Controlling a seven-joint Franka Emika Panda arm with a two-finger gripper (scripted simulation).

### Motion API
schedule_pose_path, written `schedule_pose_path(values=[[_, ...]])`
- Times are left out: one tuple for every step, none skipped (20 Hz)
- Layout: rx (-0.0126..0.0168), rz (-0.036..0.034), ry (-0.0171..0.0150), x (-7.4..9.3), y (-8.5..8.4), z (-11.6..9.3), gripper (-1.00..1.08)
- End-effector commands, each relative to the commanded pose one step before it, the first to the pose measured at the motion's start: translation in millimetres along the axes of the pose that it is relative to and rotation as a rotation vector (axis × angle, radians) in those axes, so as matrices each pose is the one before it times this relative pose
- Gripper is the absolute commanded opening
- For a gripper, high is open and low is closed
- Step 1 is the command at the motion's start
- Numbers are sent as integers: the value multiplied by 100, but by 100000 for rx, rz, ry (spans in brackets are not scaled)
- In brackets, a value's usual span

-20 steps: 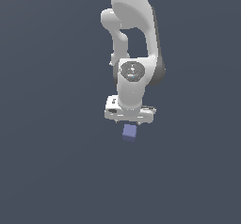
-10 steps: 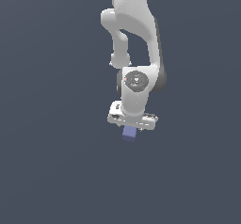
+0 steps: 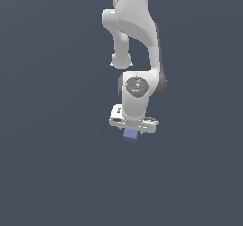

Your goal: Pick up the object and move it to a goal position.

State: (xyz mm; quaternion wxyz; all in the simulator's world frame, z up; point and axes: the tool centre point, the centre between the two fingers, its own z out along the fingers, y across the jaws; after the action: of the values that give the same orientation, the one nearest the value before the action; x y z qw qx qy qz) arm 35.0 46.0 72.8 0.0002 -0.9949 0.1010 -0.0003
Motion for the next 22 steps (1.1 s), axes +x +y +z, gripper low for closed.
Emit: schedule_pose_path(values=[[-44, 124, -106, -83, 28, 1436, 100], [0, 0, 0, -18, -26, 533, 100], [0, 66, 19, 1, 18, 435, 100], [0, 0, 0, 0, -21, 362, 100], [1, 66, 20, 22, 22, 263, 100], [0, 0, 0, 23, -18, 190, 100], [0, 0, 0, 35, -16, 103, 100], [0, 0, 0, 39, -13, 26, 100], [0, 0, 0, 17, -5, -5, 100], [0, 0, 0, 0, 0, 0, -100], [0, 0, 0, 0, 0, 0, -100], [0, 0, 0, 0, 0, 0, -100], [0, 0, 0, 0, 0, 0, -100], [0, 0, 0, 0, 0, 0, -100], [0, 0, 0, 0, 0, 0, -100], [0, 0, 0, 0, 0, 0, -100], [0, 0, 0, 0, 0, 0, -100], [0, 0, 0, 0, 0, 0, -100], [0, 0, 0, 0, 0, 0, -100], [0, 0, 0, -11, -6, -31, -100], [0, 0, 0, -9, -2, -22, -100], [0, 0, 0, -26, -7, -67, -100]])
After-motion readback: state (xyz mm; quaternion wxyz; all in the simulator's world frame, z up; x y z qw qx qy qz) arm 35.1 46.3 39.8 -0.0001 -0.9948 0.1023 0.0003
